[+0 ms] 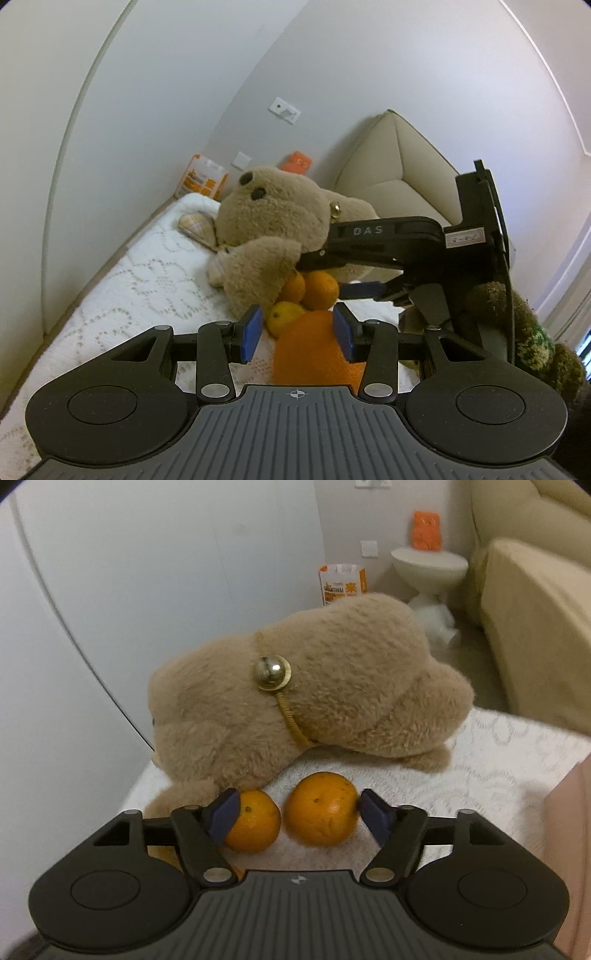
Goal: Organize fruits
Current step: 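Reach both tools toward the tangerines beside the teddy bear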
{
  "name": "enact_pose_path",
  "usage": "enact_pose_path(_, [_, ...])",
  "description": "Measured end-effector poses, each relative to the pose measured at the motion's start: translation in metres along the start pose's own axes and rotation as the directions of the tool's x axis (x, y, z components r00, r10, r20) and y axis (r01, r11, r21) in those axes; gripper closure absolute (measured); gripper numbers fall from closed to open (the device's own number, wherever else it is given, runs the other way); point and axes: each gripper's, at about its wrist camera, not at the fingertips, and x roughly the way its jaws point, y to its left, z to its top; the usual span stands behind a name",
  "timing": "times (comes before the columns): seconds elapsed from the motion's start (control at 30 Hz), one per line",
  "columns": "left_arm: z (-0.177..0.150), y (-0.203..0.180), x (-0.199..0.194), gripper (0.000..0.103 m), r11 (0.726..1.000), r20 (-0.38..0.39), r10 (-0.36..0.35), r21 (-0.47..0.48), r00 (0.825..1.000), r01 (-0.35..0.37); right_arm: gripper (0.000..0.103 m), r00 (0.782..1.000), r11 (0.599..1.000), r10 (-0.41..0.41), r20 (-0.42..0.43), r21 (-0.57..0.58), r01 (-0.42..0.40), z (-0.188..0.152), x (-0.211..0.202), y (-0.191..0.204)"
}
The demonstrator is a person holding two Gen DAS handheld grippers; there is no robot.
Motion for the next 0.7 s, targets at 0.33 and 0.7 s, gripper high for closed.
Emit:
enact_pose_path(0.33, [-0.009, -0.022, 0.007, 0.054, 0.973, -0.085, -0.216, 0.057, 0.973, 0.222, 0.066, 0.991, 0.992, -0.066, -0.117, -0.117, 0.053, -0.021, -0.024, -0.012])
enact_pose_path(0.7, [-0.005, -0.007, 0.007, 0.052, 0.998, -0.019, -0.017, 0.063, 1.0, 0.018, 0.051, 0.97, 0.99, 0.108, -0.216, -0.064, -0.125, -0.006, -0.023, 0.039])
